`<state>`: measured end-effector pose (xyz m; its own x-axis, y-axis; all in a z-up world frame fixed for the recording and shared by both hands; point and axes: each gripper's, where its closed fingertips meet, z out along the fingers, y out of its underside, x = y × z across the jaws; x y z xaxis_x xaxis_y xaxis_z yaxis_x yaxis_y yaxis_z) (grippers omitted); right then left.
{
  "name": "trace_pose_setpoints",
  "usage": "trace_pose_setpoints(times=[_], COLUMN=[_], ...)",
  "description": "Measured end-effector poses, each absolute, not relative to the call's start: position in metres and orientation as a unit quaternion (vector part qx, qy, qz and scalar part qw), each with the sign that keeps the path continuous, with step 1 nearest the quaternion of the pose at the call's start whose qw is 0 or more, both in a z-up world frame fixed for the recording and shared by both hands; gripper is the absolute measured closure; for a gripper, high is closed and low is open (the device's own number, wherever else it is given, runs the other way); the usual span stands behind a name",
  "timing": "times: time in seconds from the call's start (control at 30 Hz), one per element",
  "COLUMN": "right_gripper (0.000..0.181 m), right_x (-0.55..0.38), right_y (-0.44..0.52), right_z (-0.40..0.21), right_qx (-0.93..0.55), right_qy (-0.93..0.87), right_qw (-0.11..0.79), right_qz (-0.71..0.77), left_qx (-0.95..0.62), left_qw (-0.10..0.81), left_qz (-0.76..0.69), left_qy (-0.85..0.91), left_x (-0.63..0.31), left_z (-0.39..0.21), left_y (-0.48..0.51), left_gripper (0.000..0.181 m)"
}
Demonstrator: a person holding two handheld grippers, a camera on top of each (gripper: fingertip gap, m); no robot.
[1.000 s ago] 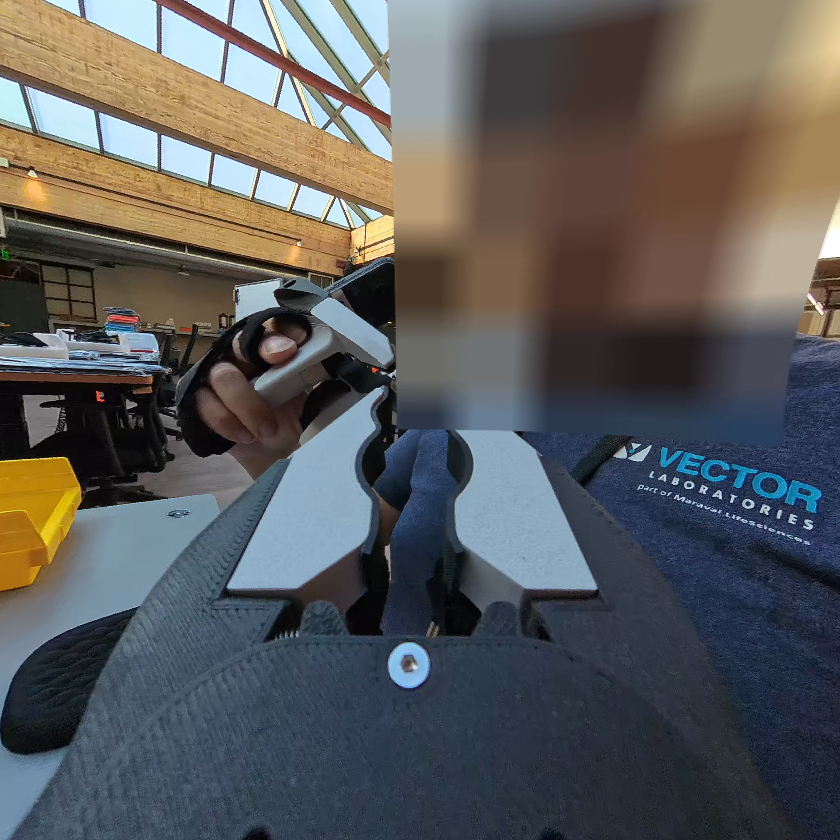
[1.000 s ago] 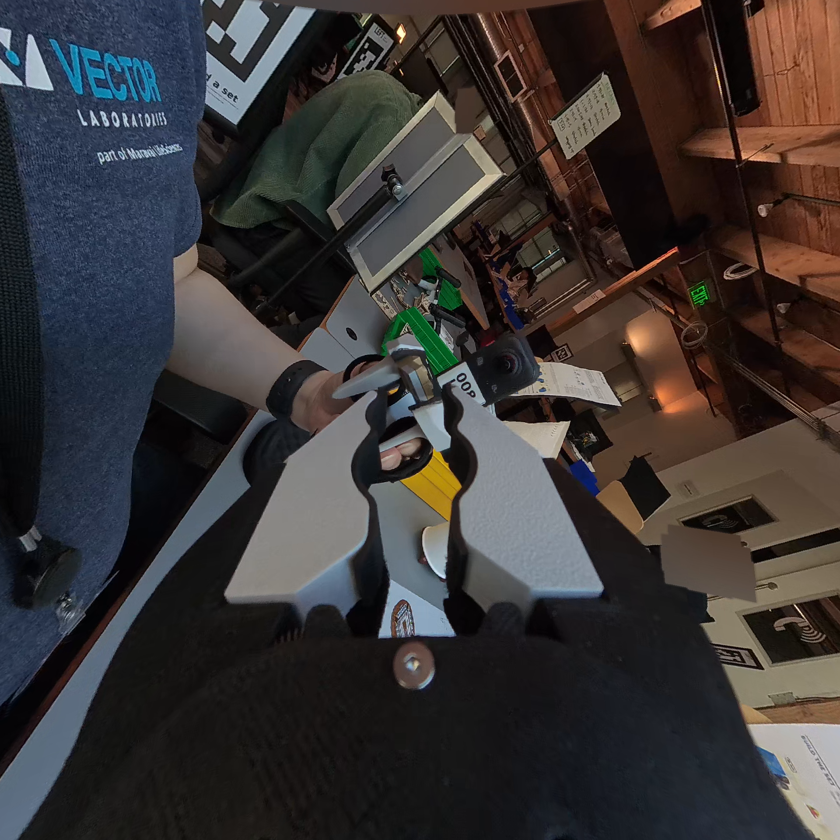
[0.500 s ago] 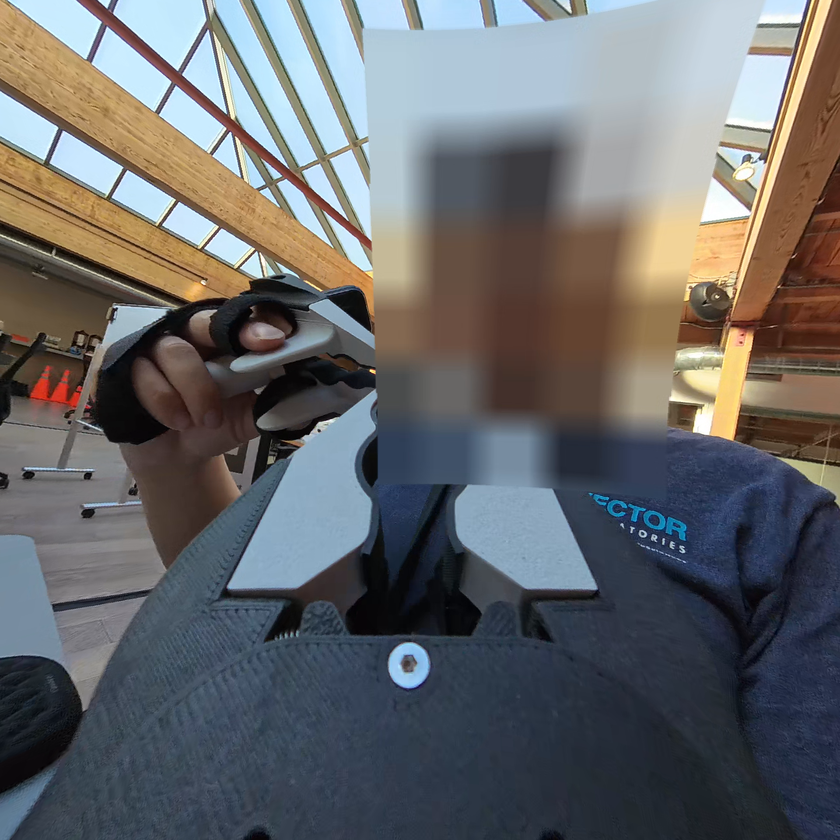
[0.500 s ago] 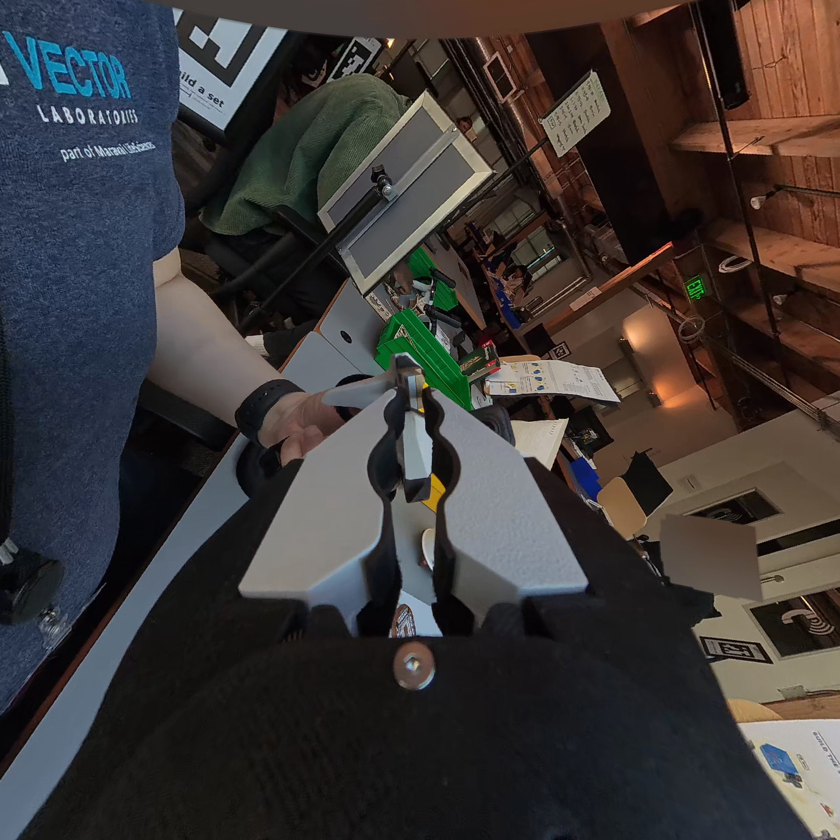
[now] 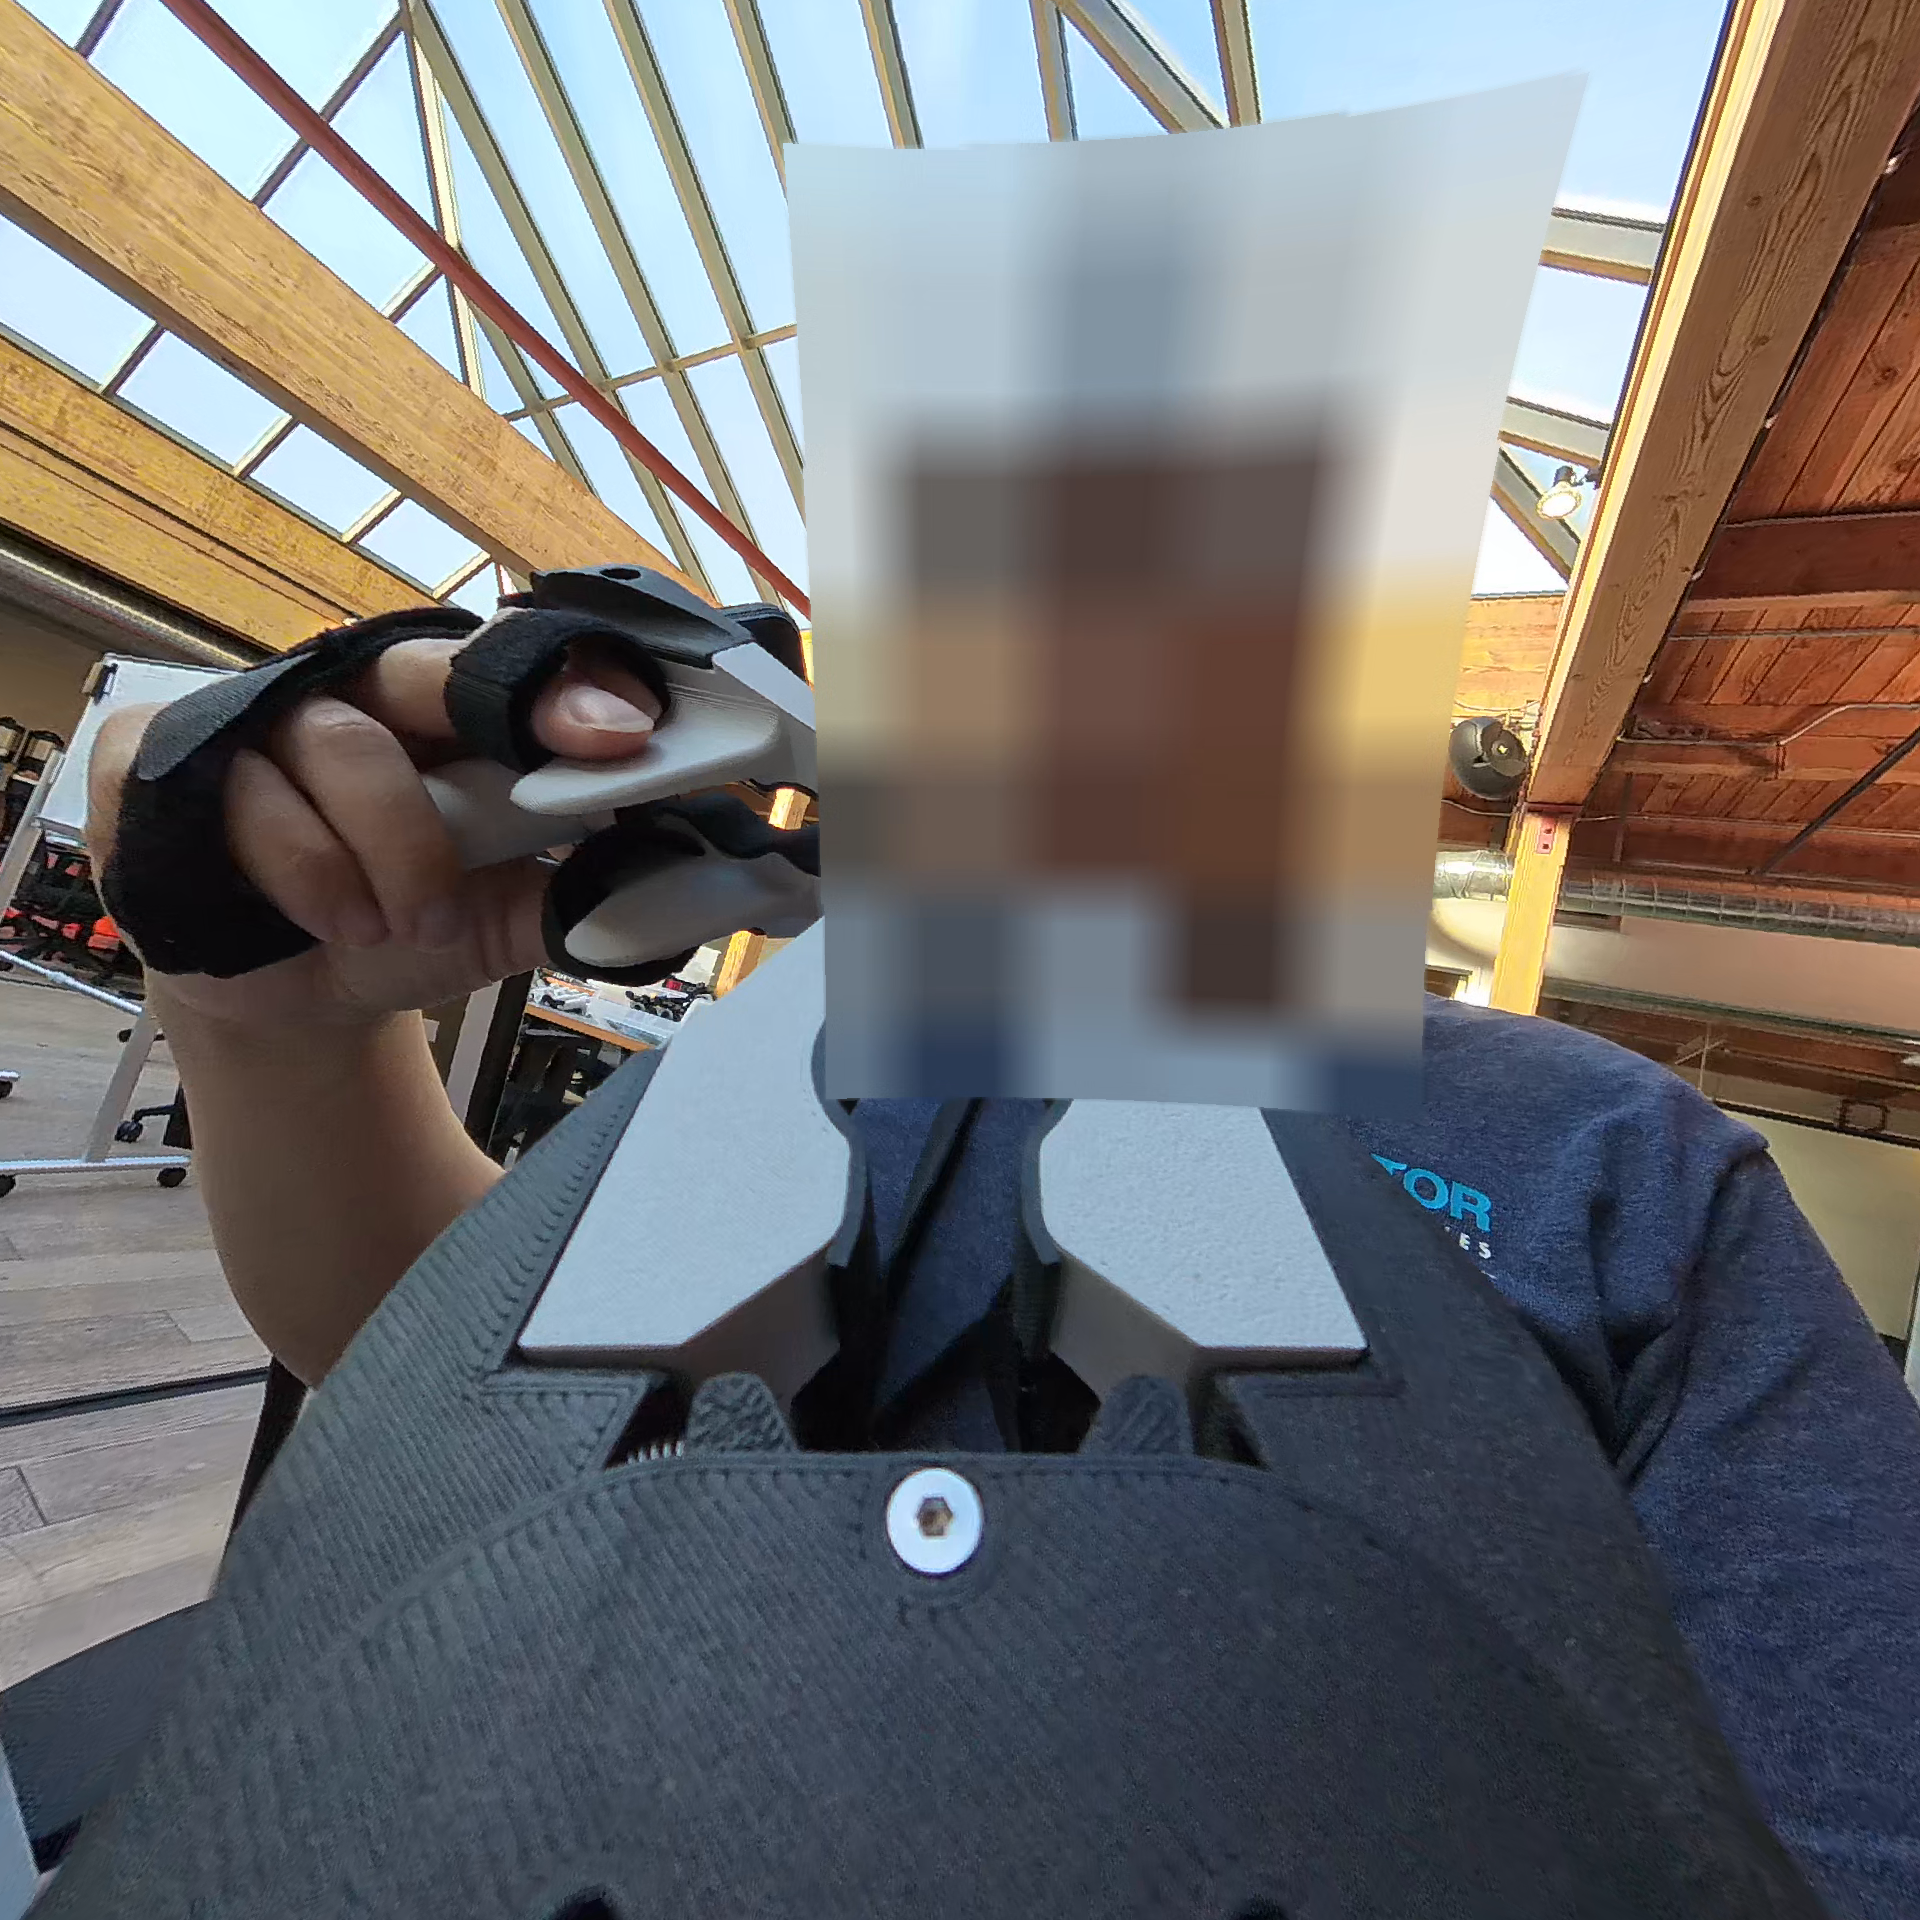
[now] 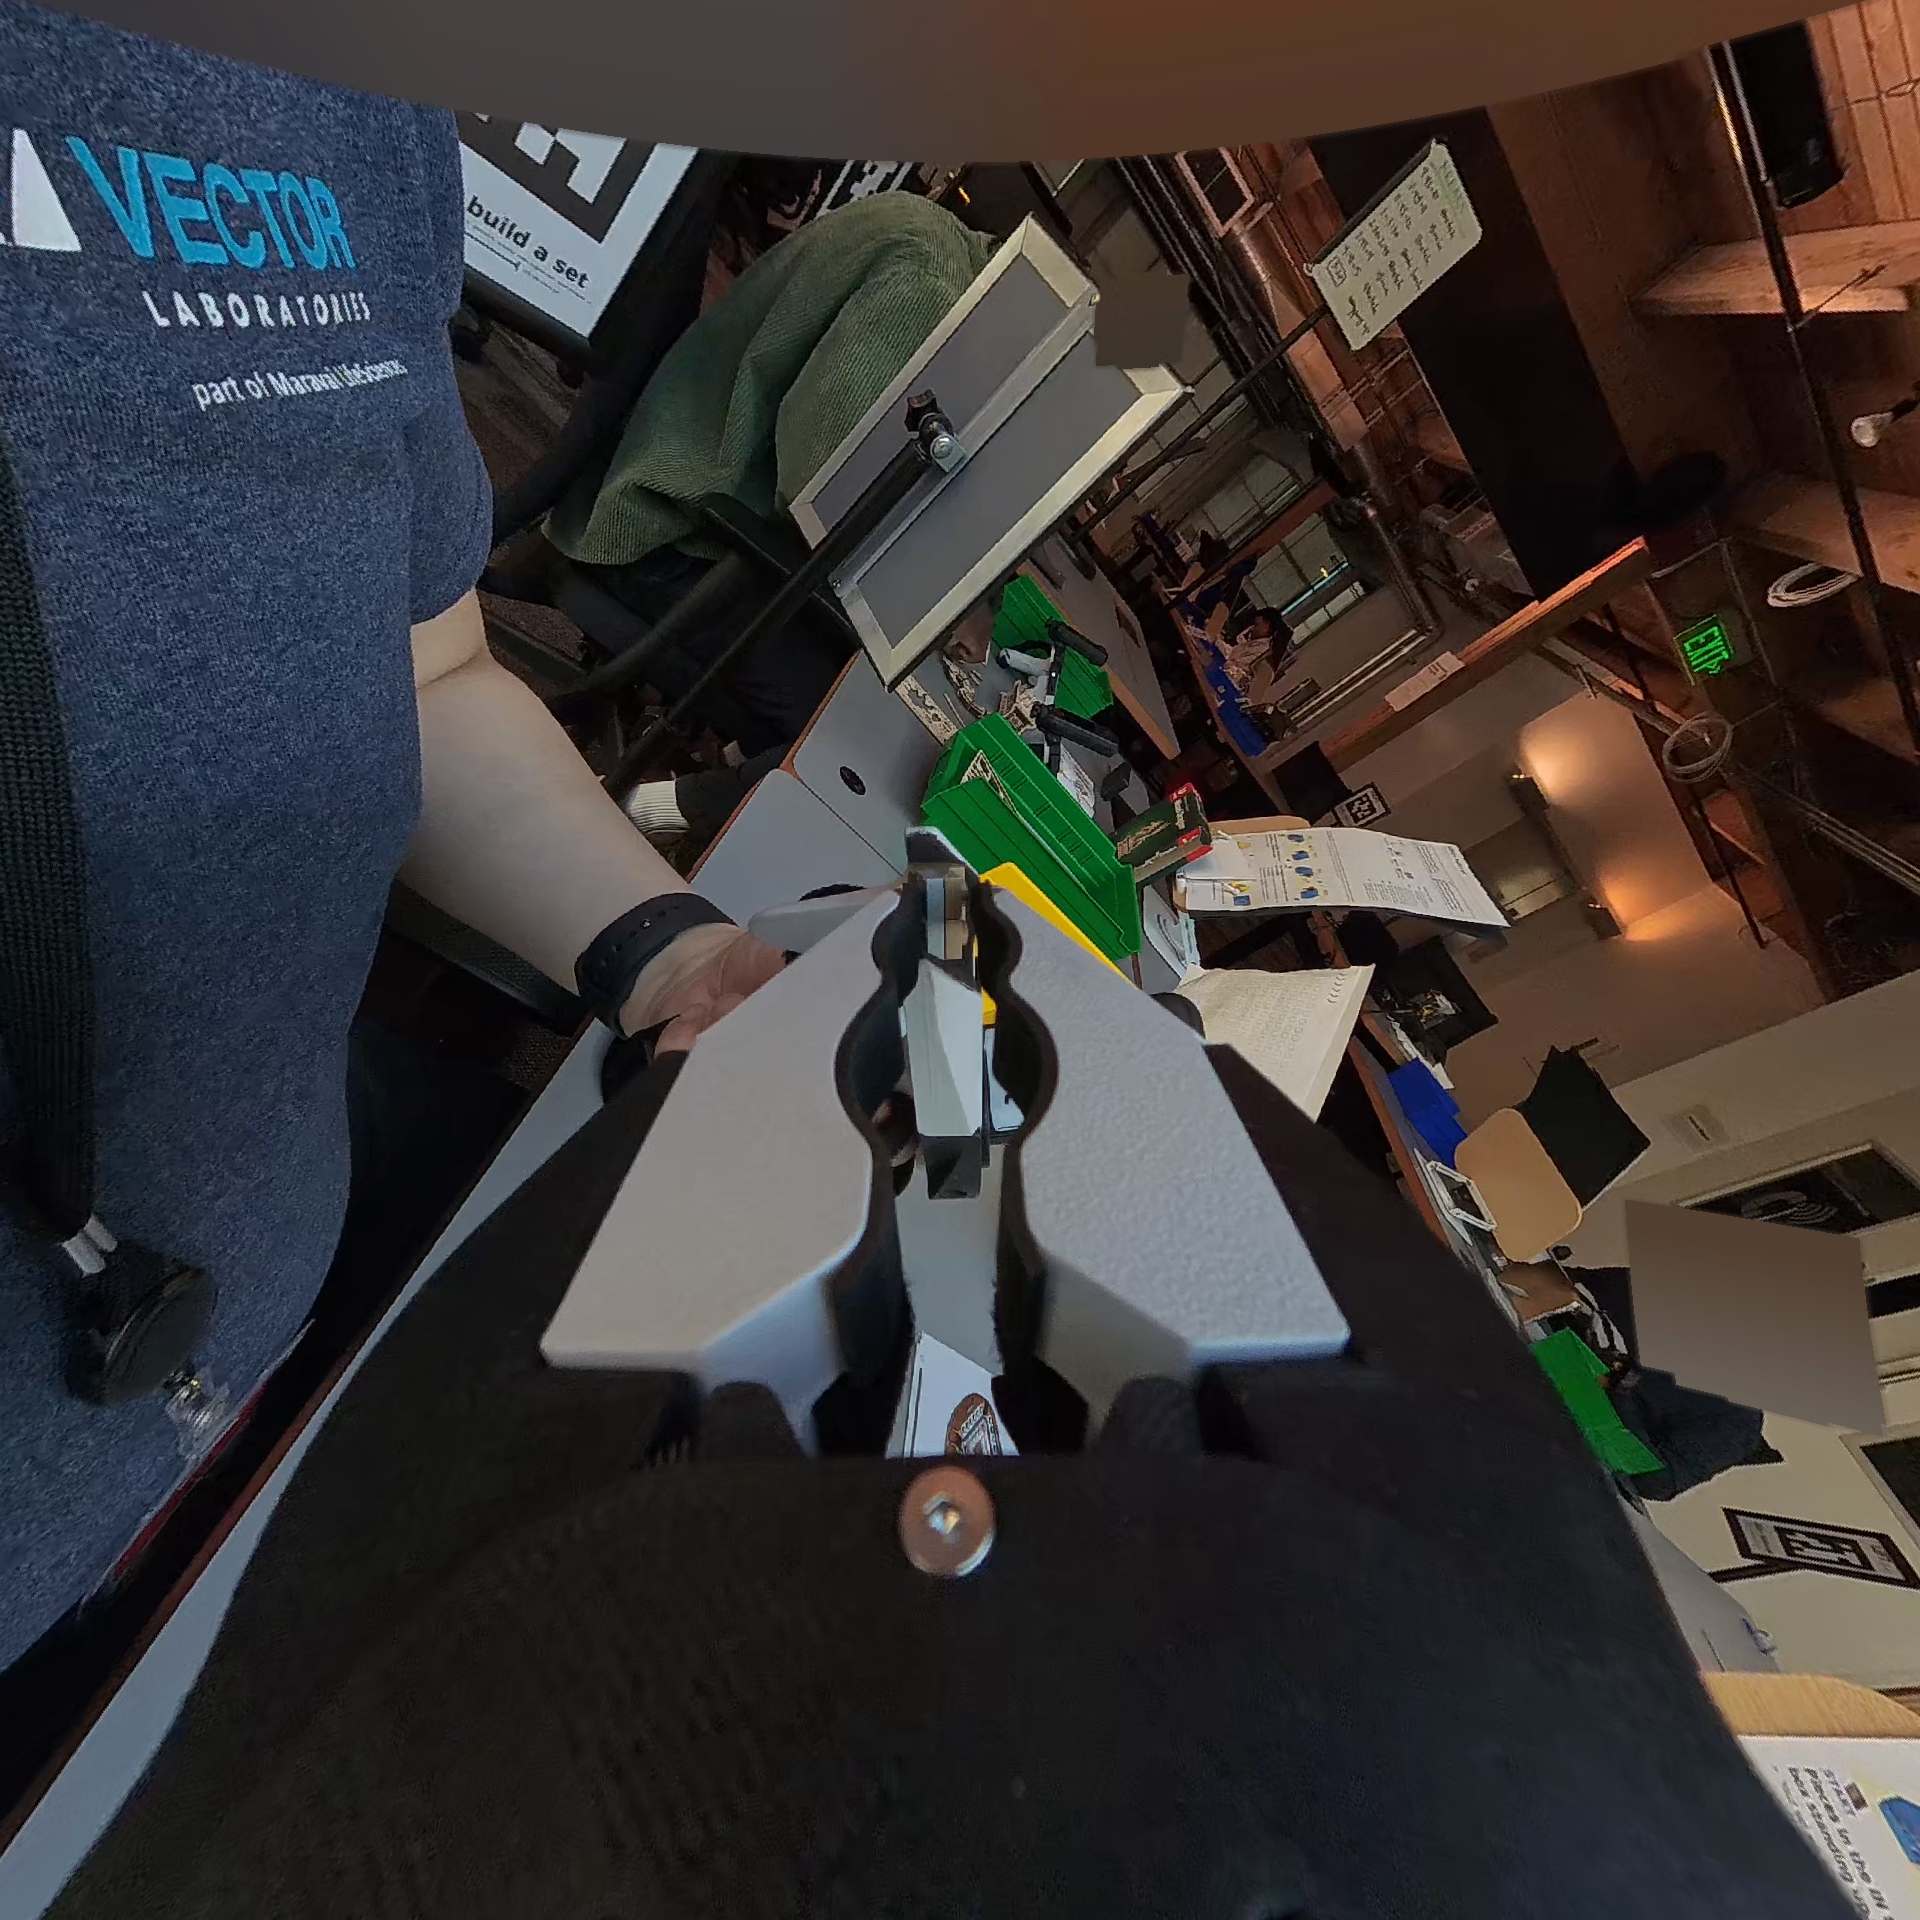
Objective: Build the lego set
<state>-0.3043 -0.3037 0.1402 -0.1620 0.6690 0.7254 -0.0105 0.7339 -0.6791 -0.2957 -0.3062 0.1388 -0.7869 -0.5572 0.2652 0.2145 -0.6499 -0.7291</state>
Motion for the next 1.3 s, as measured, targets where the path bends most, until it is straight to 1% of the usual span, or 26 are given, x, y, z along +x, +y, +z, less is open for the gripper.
trace_pose_setpoints(times=[0.57, 0.67, 0.77, 0.8, 0.87, 0.93, 1.3], right_gripper=[0.175, 0.176, 0.174, 0.174, 0.171, 0.174, 0.175], right_x=[-0.3038, -0.3038, -0.3063, -0.3058, -0.304, -0.3031, -0.3026], right_y=[-0.3046, -0.3055, -0.3052, -0.3042, -0.2999, -0.3004, -0.2999], right_z=[0.1343, 0.133, 0.1349, 0.1345, 0.134, 0.1325, 0.1316], right_qx=[-0.228, -0.227, -0.247, -0.25, -0.247, -0.248, -0.247], right_qy=[-0.714, -0.717, -0.707, -0.708, -0.71, -0.715, -0.72], right_qw=[0.61, 0.608, 0.598, 0.594, 0.6, 0.593, 0.593], right_qz=[0.256, 0.254, 0.285, 0.289, 0.275, 0.275, 0.262], left_qx=[-0.242, -0.241, -0.235, -0.24, -0.242, -0.244, -0.241], left_qw=[0.211, 0.208, 0.209, 0.212, 0.213, 0.212, 0.209], left_qz=[-0.879, -0.881, -0.884, -0.882, -0.882, -0.882, -0.883], left_qy=[0.351, 0.351, 0.347, 0.346, 0.344, 0.343, 0.344], left_x=[-0.2909, -0.2918, -0.2925, -0.2914, -0.2923, -0.2933, -0.2979], left_z=[0.1358, 0.1343, 0.1372, 0.1371, 0.1374, 0.1371, 0.1336], left_y=[-0.298, -0.2994, -0.3004, -0.2987, -0.2971, -0.2972, -0.3042], left_gripper=[0.161, 0.165, 0.164, 0.162, 0.161, 0.162, 0.162])
